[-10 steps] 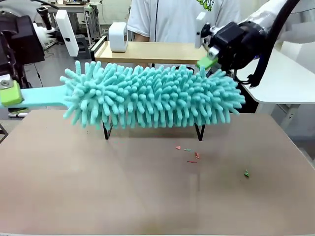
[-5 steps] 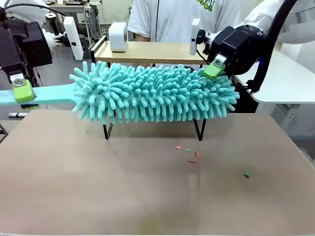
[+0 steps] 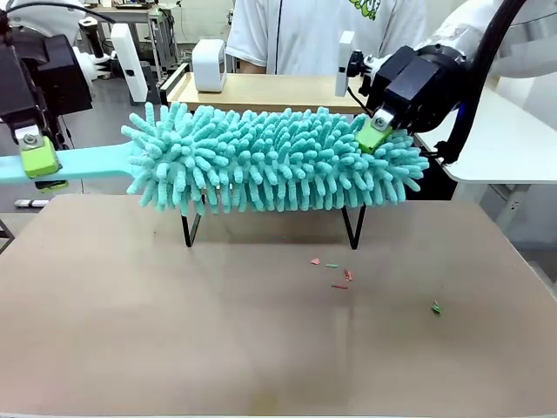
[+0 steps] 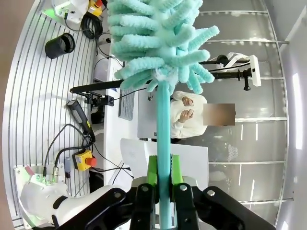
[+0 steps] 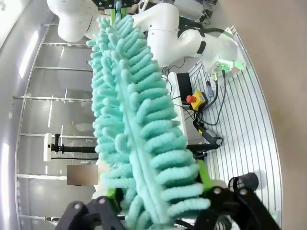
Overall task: Clean the shelf.
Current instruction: Hand the Duster back to the human.
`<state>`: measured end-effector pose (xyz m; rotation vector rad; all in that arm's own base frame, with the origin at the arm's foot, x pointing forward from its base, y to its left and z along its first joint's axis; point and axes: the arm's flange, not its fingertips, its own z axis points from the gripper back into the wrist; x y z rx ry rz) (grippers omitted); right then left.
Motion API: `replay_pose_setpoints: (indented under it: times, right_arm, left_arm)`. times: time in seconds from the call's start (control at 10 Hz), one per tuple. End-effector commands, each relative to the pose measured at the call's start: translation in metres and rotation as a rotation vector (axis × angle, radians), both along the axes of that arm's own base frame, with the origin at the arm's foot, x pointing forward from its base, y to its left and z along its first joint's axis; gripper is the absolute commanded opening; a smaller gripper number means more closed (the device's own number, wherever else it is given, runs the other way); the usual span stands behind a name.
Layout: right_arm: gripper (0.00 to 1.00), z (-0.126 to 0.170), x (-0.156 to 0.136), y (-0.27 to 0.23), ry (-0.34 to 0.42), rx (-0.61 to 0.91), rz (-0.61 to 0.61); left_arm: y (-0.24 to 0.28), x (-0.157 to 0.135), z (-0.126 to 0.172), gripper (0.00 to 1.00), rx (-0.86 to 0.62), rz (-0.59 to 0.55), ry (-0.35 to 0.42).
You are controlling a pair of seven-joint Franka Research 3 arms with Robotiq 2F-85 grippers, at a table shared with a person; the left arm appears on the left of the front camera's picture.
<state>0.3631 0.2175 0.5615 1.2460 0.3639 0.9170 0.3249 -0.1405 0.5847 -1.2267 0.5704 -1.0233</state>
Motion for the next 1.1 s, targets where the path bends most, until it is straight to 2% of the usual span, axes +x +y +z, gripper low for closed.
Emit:
replay_pose_setpoints:
  times: [0.0,0.1,0.2,0.3,0.4,0.7,0.8,0.9,1.0]
  right_arm:
    - [0.00,-0.002,-0.001,-0.002,-0.027,0.033,-0.003]
    - [0.00,-0.002,-0.001,-0.002,-0.027,0.036,-0.007]
    - [0.13,-0.001,-0.002,-0.001,-0.028,0.037,-0.005]
    - [0.03,-0.001,-0.002,-0.001,-0.027,0.037,0.004]
    - [0.00,-0.001,-0.001,0.000,-0.028,0.040,0.002]
    - [0.00,-0.001,-0.001,-0.002,-0.030,0.037,0.005]
    - [0.00,-0.002,-0.001,-0.002,-0.028,0.038,0.006]
    - [0.00,-0.002,0.000,-0.004,-0.023,0.034,0.001]
    - [0.00,-0.001,0.001,-0.008,-0.024,0.035,-0.010]
  left_arm:
    - [0.003,0.001,0.007,0.12,-0.004,0.019,0.002]
    - [0.002,0.001,0.006,0.12,0.004,0.026,-0.008]
    - [0.002,0.001,0.005,0.12,0.005,0.029,-0.007]
    - [0.001,0.002,0.004,0.12,0.012,0.042,-0.015]
    - [0.001,0.002,0.003,0.12,0.015,0.040,-0.012]
    - [0.002,0.002,0.003,0.12,0.017,0.043,-0.010]
    - [0.003,0.003,0.003,0.50,0.018,0.057,-0.016]
    - [0.007,0.005,0.005,0.70,0.005,0.086,-0.025]
    - [0.019,0.009,0.010,1.00,-0.012,0.151,-0.062]
